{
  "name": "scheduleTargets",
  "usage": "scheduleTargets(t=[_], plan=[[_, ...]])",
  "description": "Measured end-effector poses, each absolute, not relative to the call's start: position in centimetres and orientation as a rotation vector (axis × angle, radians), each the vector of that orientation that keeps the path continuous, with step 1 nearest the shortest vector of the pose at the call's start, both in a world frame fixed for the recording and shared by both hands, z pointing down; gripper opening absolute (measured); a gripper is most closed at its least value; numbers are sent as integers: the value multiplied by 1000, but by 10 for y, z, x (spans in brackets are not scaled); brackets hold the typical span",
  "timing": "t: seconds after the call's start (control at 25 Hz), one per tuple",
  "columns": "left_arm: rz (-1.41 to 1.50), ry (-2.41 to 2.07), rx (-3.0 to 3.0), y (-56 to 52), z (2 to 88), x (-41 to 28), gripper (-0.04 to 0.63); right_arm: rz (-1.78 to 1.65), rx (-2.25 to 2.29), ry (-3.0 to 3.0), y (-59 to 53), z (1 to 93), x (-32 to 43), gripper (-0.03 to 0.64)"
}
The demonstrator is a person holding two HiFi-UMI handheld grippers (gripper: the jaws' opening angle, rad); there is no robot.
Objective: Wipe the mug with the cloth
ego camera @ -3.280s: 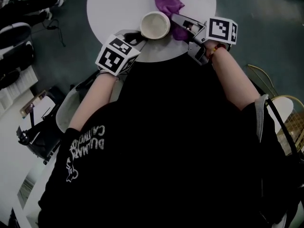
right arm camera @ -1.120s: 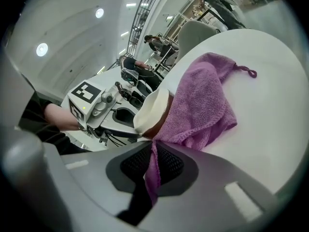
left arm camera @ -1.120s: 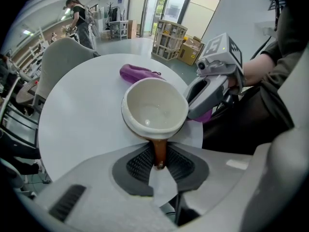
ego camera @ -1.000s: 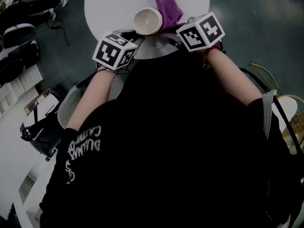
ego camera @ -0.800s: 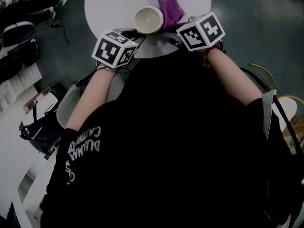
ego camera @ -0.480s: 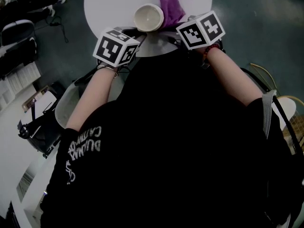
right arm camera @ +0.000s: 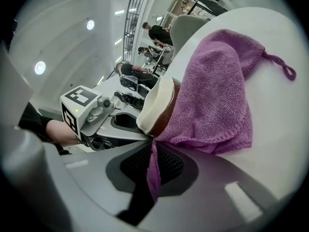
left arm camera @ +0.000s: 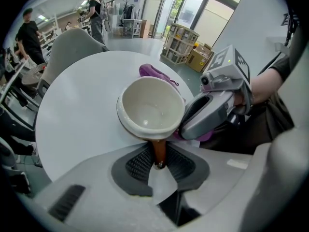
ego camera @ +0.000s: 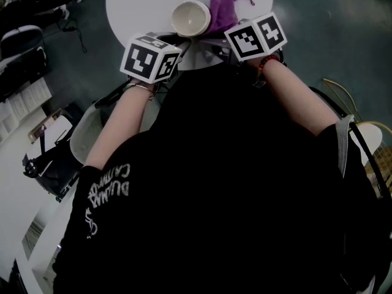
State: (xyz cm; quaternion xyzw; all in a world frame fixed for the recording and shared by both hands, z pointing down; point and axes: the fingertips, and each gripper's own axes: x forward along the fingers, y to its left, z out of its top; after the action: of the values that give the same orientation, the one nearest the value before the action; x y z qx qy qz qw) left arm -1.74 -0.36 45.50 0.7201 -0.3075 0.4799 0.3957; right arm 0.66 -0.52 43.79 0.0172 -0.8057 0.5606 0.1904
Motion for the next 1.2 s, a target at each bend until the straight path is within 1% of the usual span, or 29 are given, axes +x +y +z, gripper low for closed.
scheduleTargets(t=[0.56, 0.92, 1.2], plan=[[1193, -788, 1834, 0, 456, -22, 72, 1723, 88, -2249, -2, 440, -15, 26], [1276, -719, 1889, -2, 455, -20, 74, 1961, 163, -2195, -8, 439, -12, 26], [1313, -682, 1919, 1, 454, -14, 80, 2042, 178, -2216, -9, 435, -7, 26]])
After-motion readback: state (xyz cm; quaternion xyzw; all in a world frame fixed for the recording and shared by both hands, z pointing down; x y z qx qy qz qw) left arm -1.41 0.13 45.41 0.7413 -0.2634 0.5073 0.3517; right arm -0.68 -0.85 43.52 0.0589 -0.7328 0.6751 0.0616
